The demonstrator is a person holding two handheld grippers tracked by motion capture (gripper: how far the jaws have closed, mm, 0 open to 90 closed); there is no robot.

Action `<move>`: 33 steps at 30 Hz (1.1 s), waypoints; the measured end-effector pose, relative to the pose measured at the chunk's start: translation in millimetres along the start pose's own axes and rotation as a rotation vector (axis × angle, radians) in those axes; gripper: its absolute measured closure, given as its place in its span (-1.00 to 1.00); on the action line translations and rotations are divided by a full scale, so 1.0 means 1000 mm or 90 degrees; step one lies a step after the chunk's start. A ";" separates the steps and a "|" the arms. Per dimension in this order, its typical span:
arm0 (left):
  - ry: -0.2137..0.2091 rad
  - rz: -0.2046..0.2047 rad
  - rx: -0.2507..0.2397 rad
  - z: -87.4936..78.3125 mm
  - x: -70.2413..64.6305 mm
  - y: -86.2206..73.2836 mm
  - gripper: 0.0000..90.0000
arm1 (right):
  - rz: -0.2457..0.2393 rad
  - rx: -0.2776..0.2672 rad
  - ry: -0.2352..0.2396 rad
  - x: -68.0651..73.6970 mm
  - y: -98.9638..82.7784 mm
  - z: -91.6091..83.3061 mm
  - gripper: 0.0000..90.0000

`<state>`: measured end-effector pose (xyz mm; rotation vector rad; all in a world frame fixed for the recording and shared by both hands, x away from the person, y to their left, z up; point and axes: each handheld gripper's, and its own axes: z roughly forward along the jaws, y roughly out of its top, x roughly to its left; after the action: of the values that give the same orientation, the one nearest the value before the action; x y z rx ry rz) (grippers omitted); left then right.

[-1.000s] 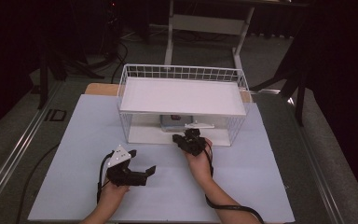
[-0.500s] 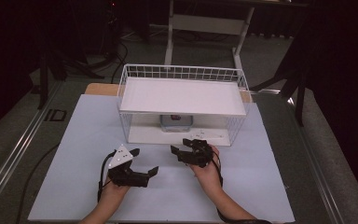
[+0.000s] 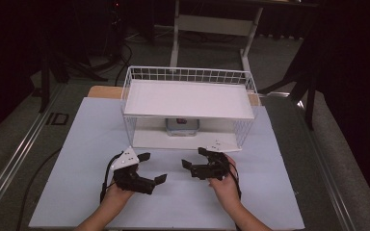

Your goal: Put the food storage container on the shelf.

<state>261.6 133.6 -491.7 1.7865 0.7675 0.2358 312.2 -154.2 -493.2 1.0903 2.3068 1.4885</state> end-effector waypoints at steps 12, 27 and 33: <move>0.004 0.005 0.006 -0.015 -0.003 0.000 -0.97 | -0.021 -0.007 -0.005 0.002 -0.003 -0.031 -0.66; 0.018 -0.006 0.008 -0.046 -0.003 -0.011 -0.97 | -0.030 -0.008 -0.001 -0.003 -0.021 -0.067 -0.66; 0.024 -0.012 0.004 -0.055 -0.002 -0.019 -0.97 | -0.025 -0.008 -0.007 -0.007 -0.029 -0.079 -0.65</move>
<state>224.9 178.5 -488.9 1.7841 0.8129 0.2557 262.0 -221.7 -481.4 1.0408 2.2948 1.4782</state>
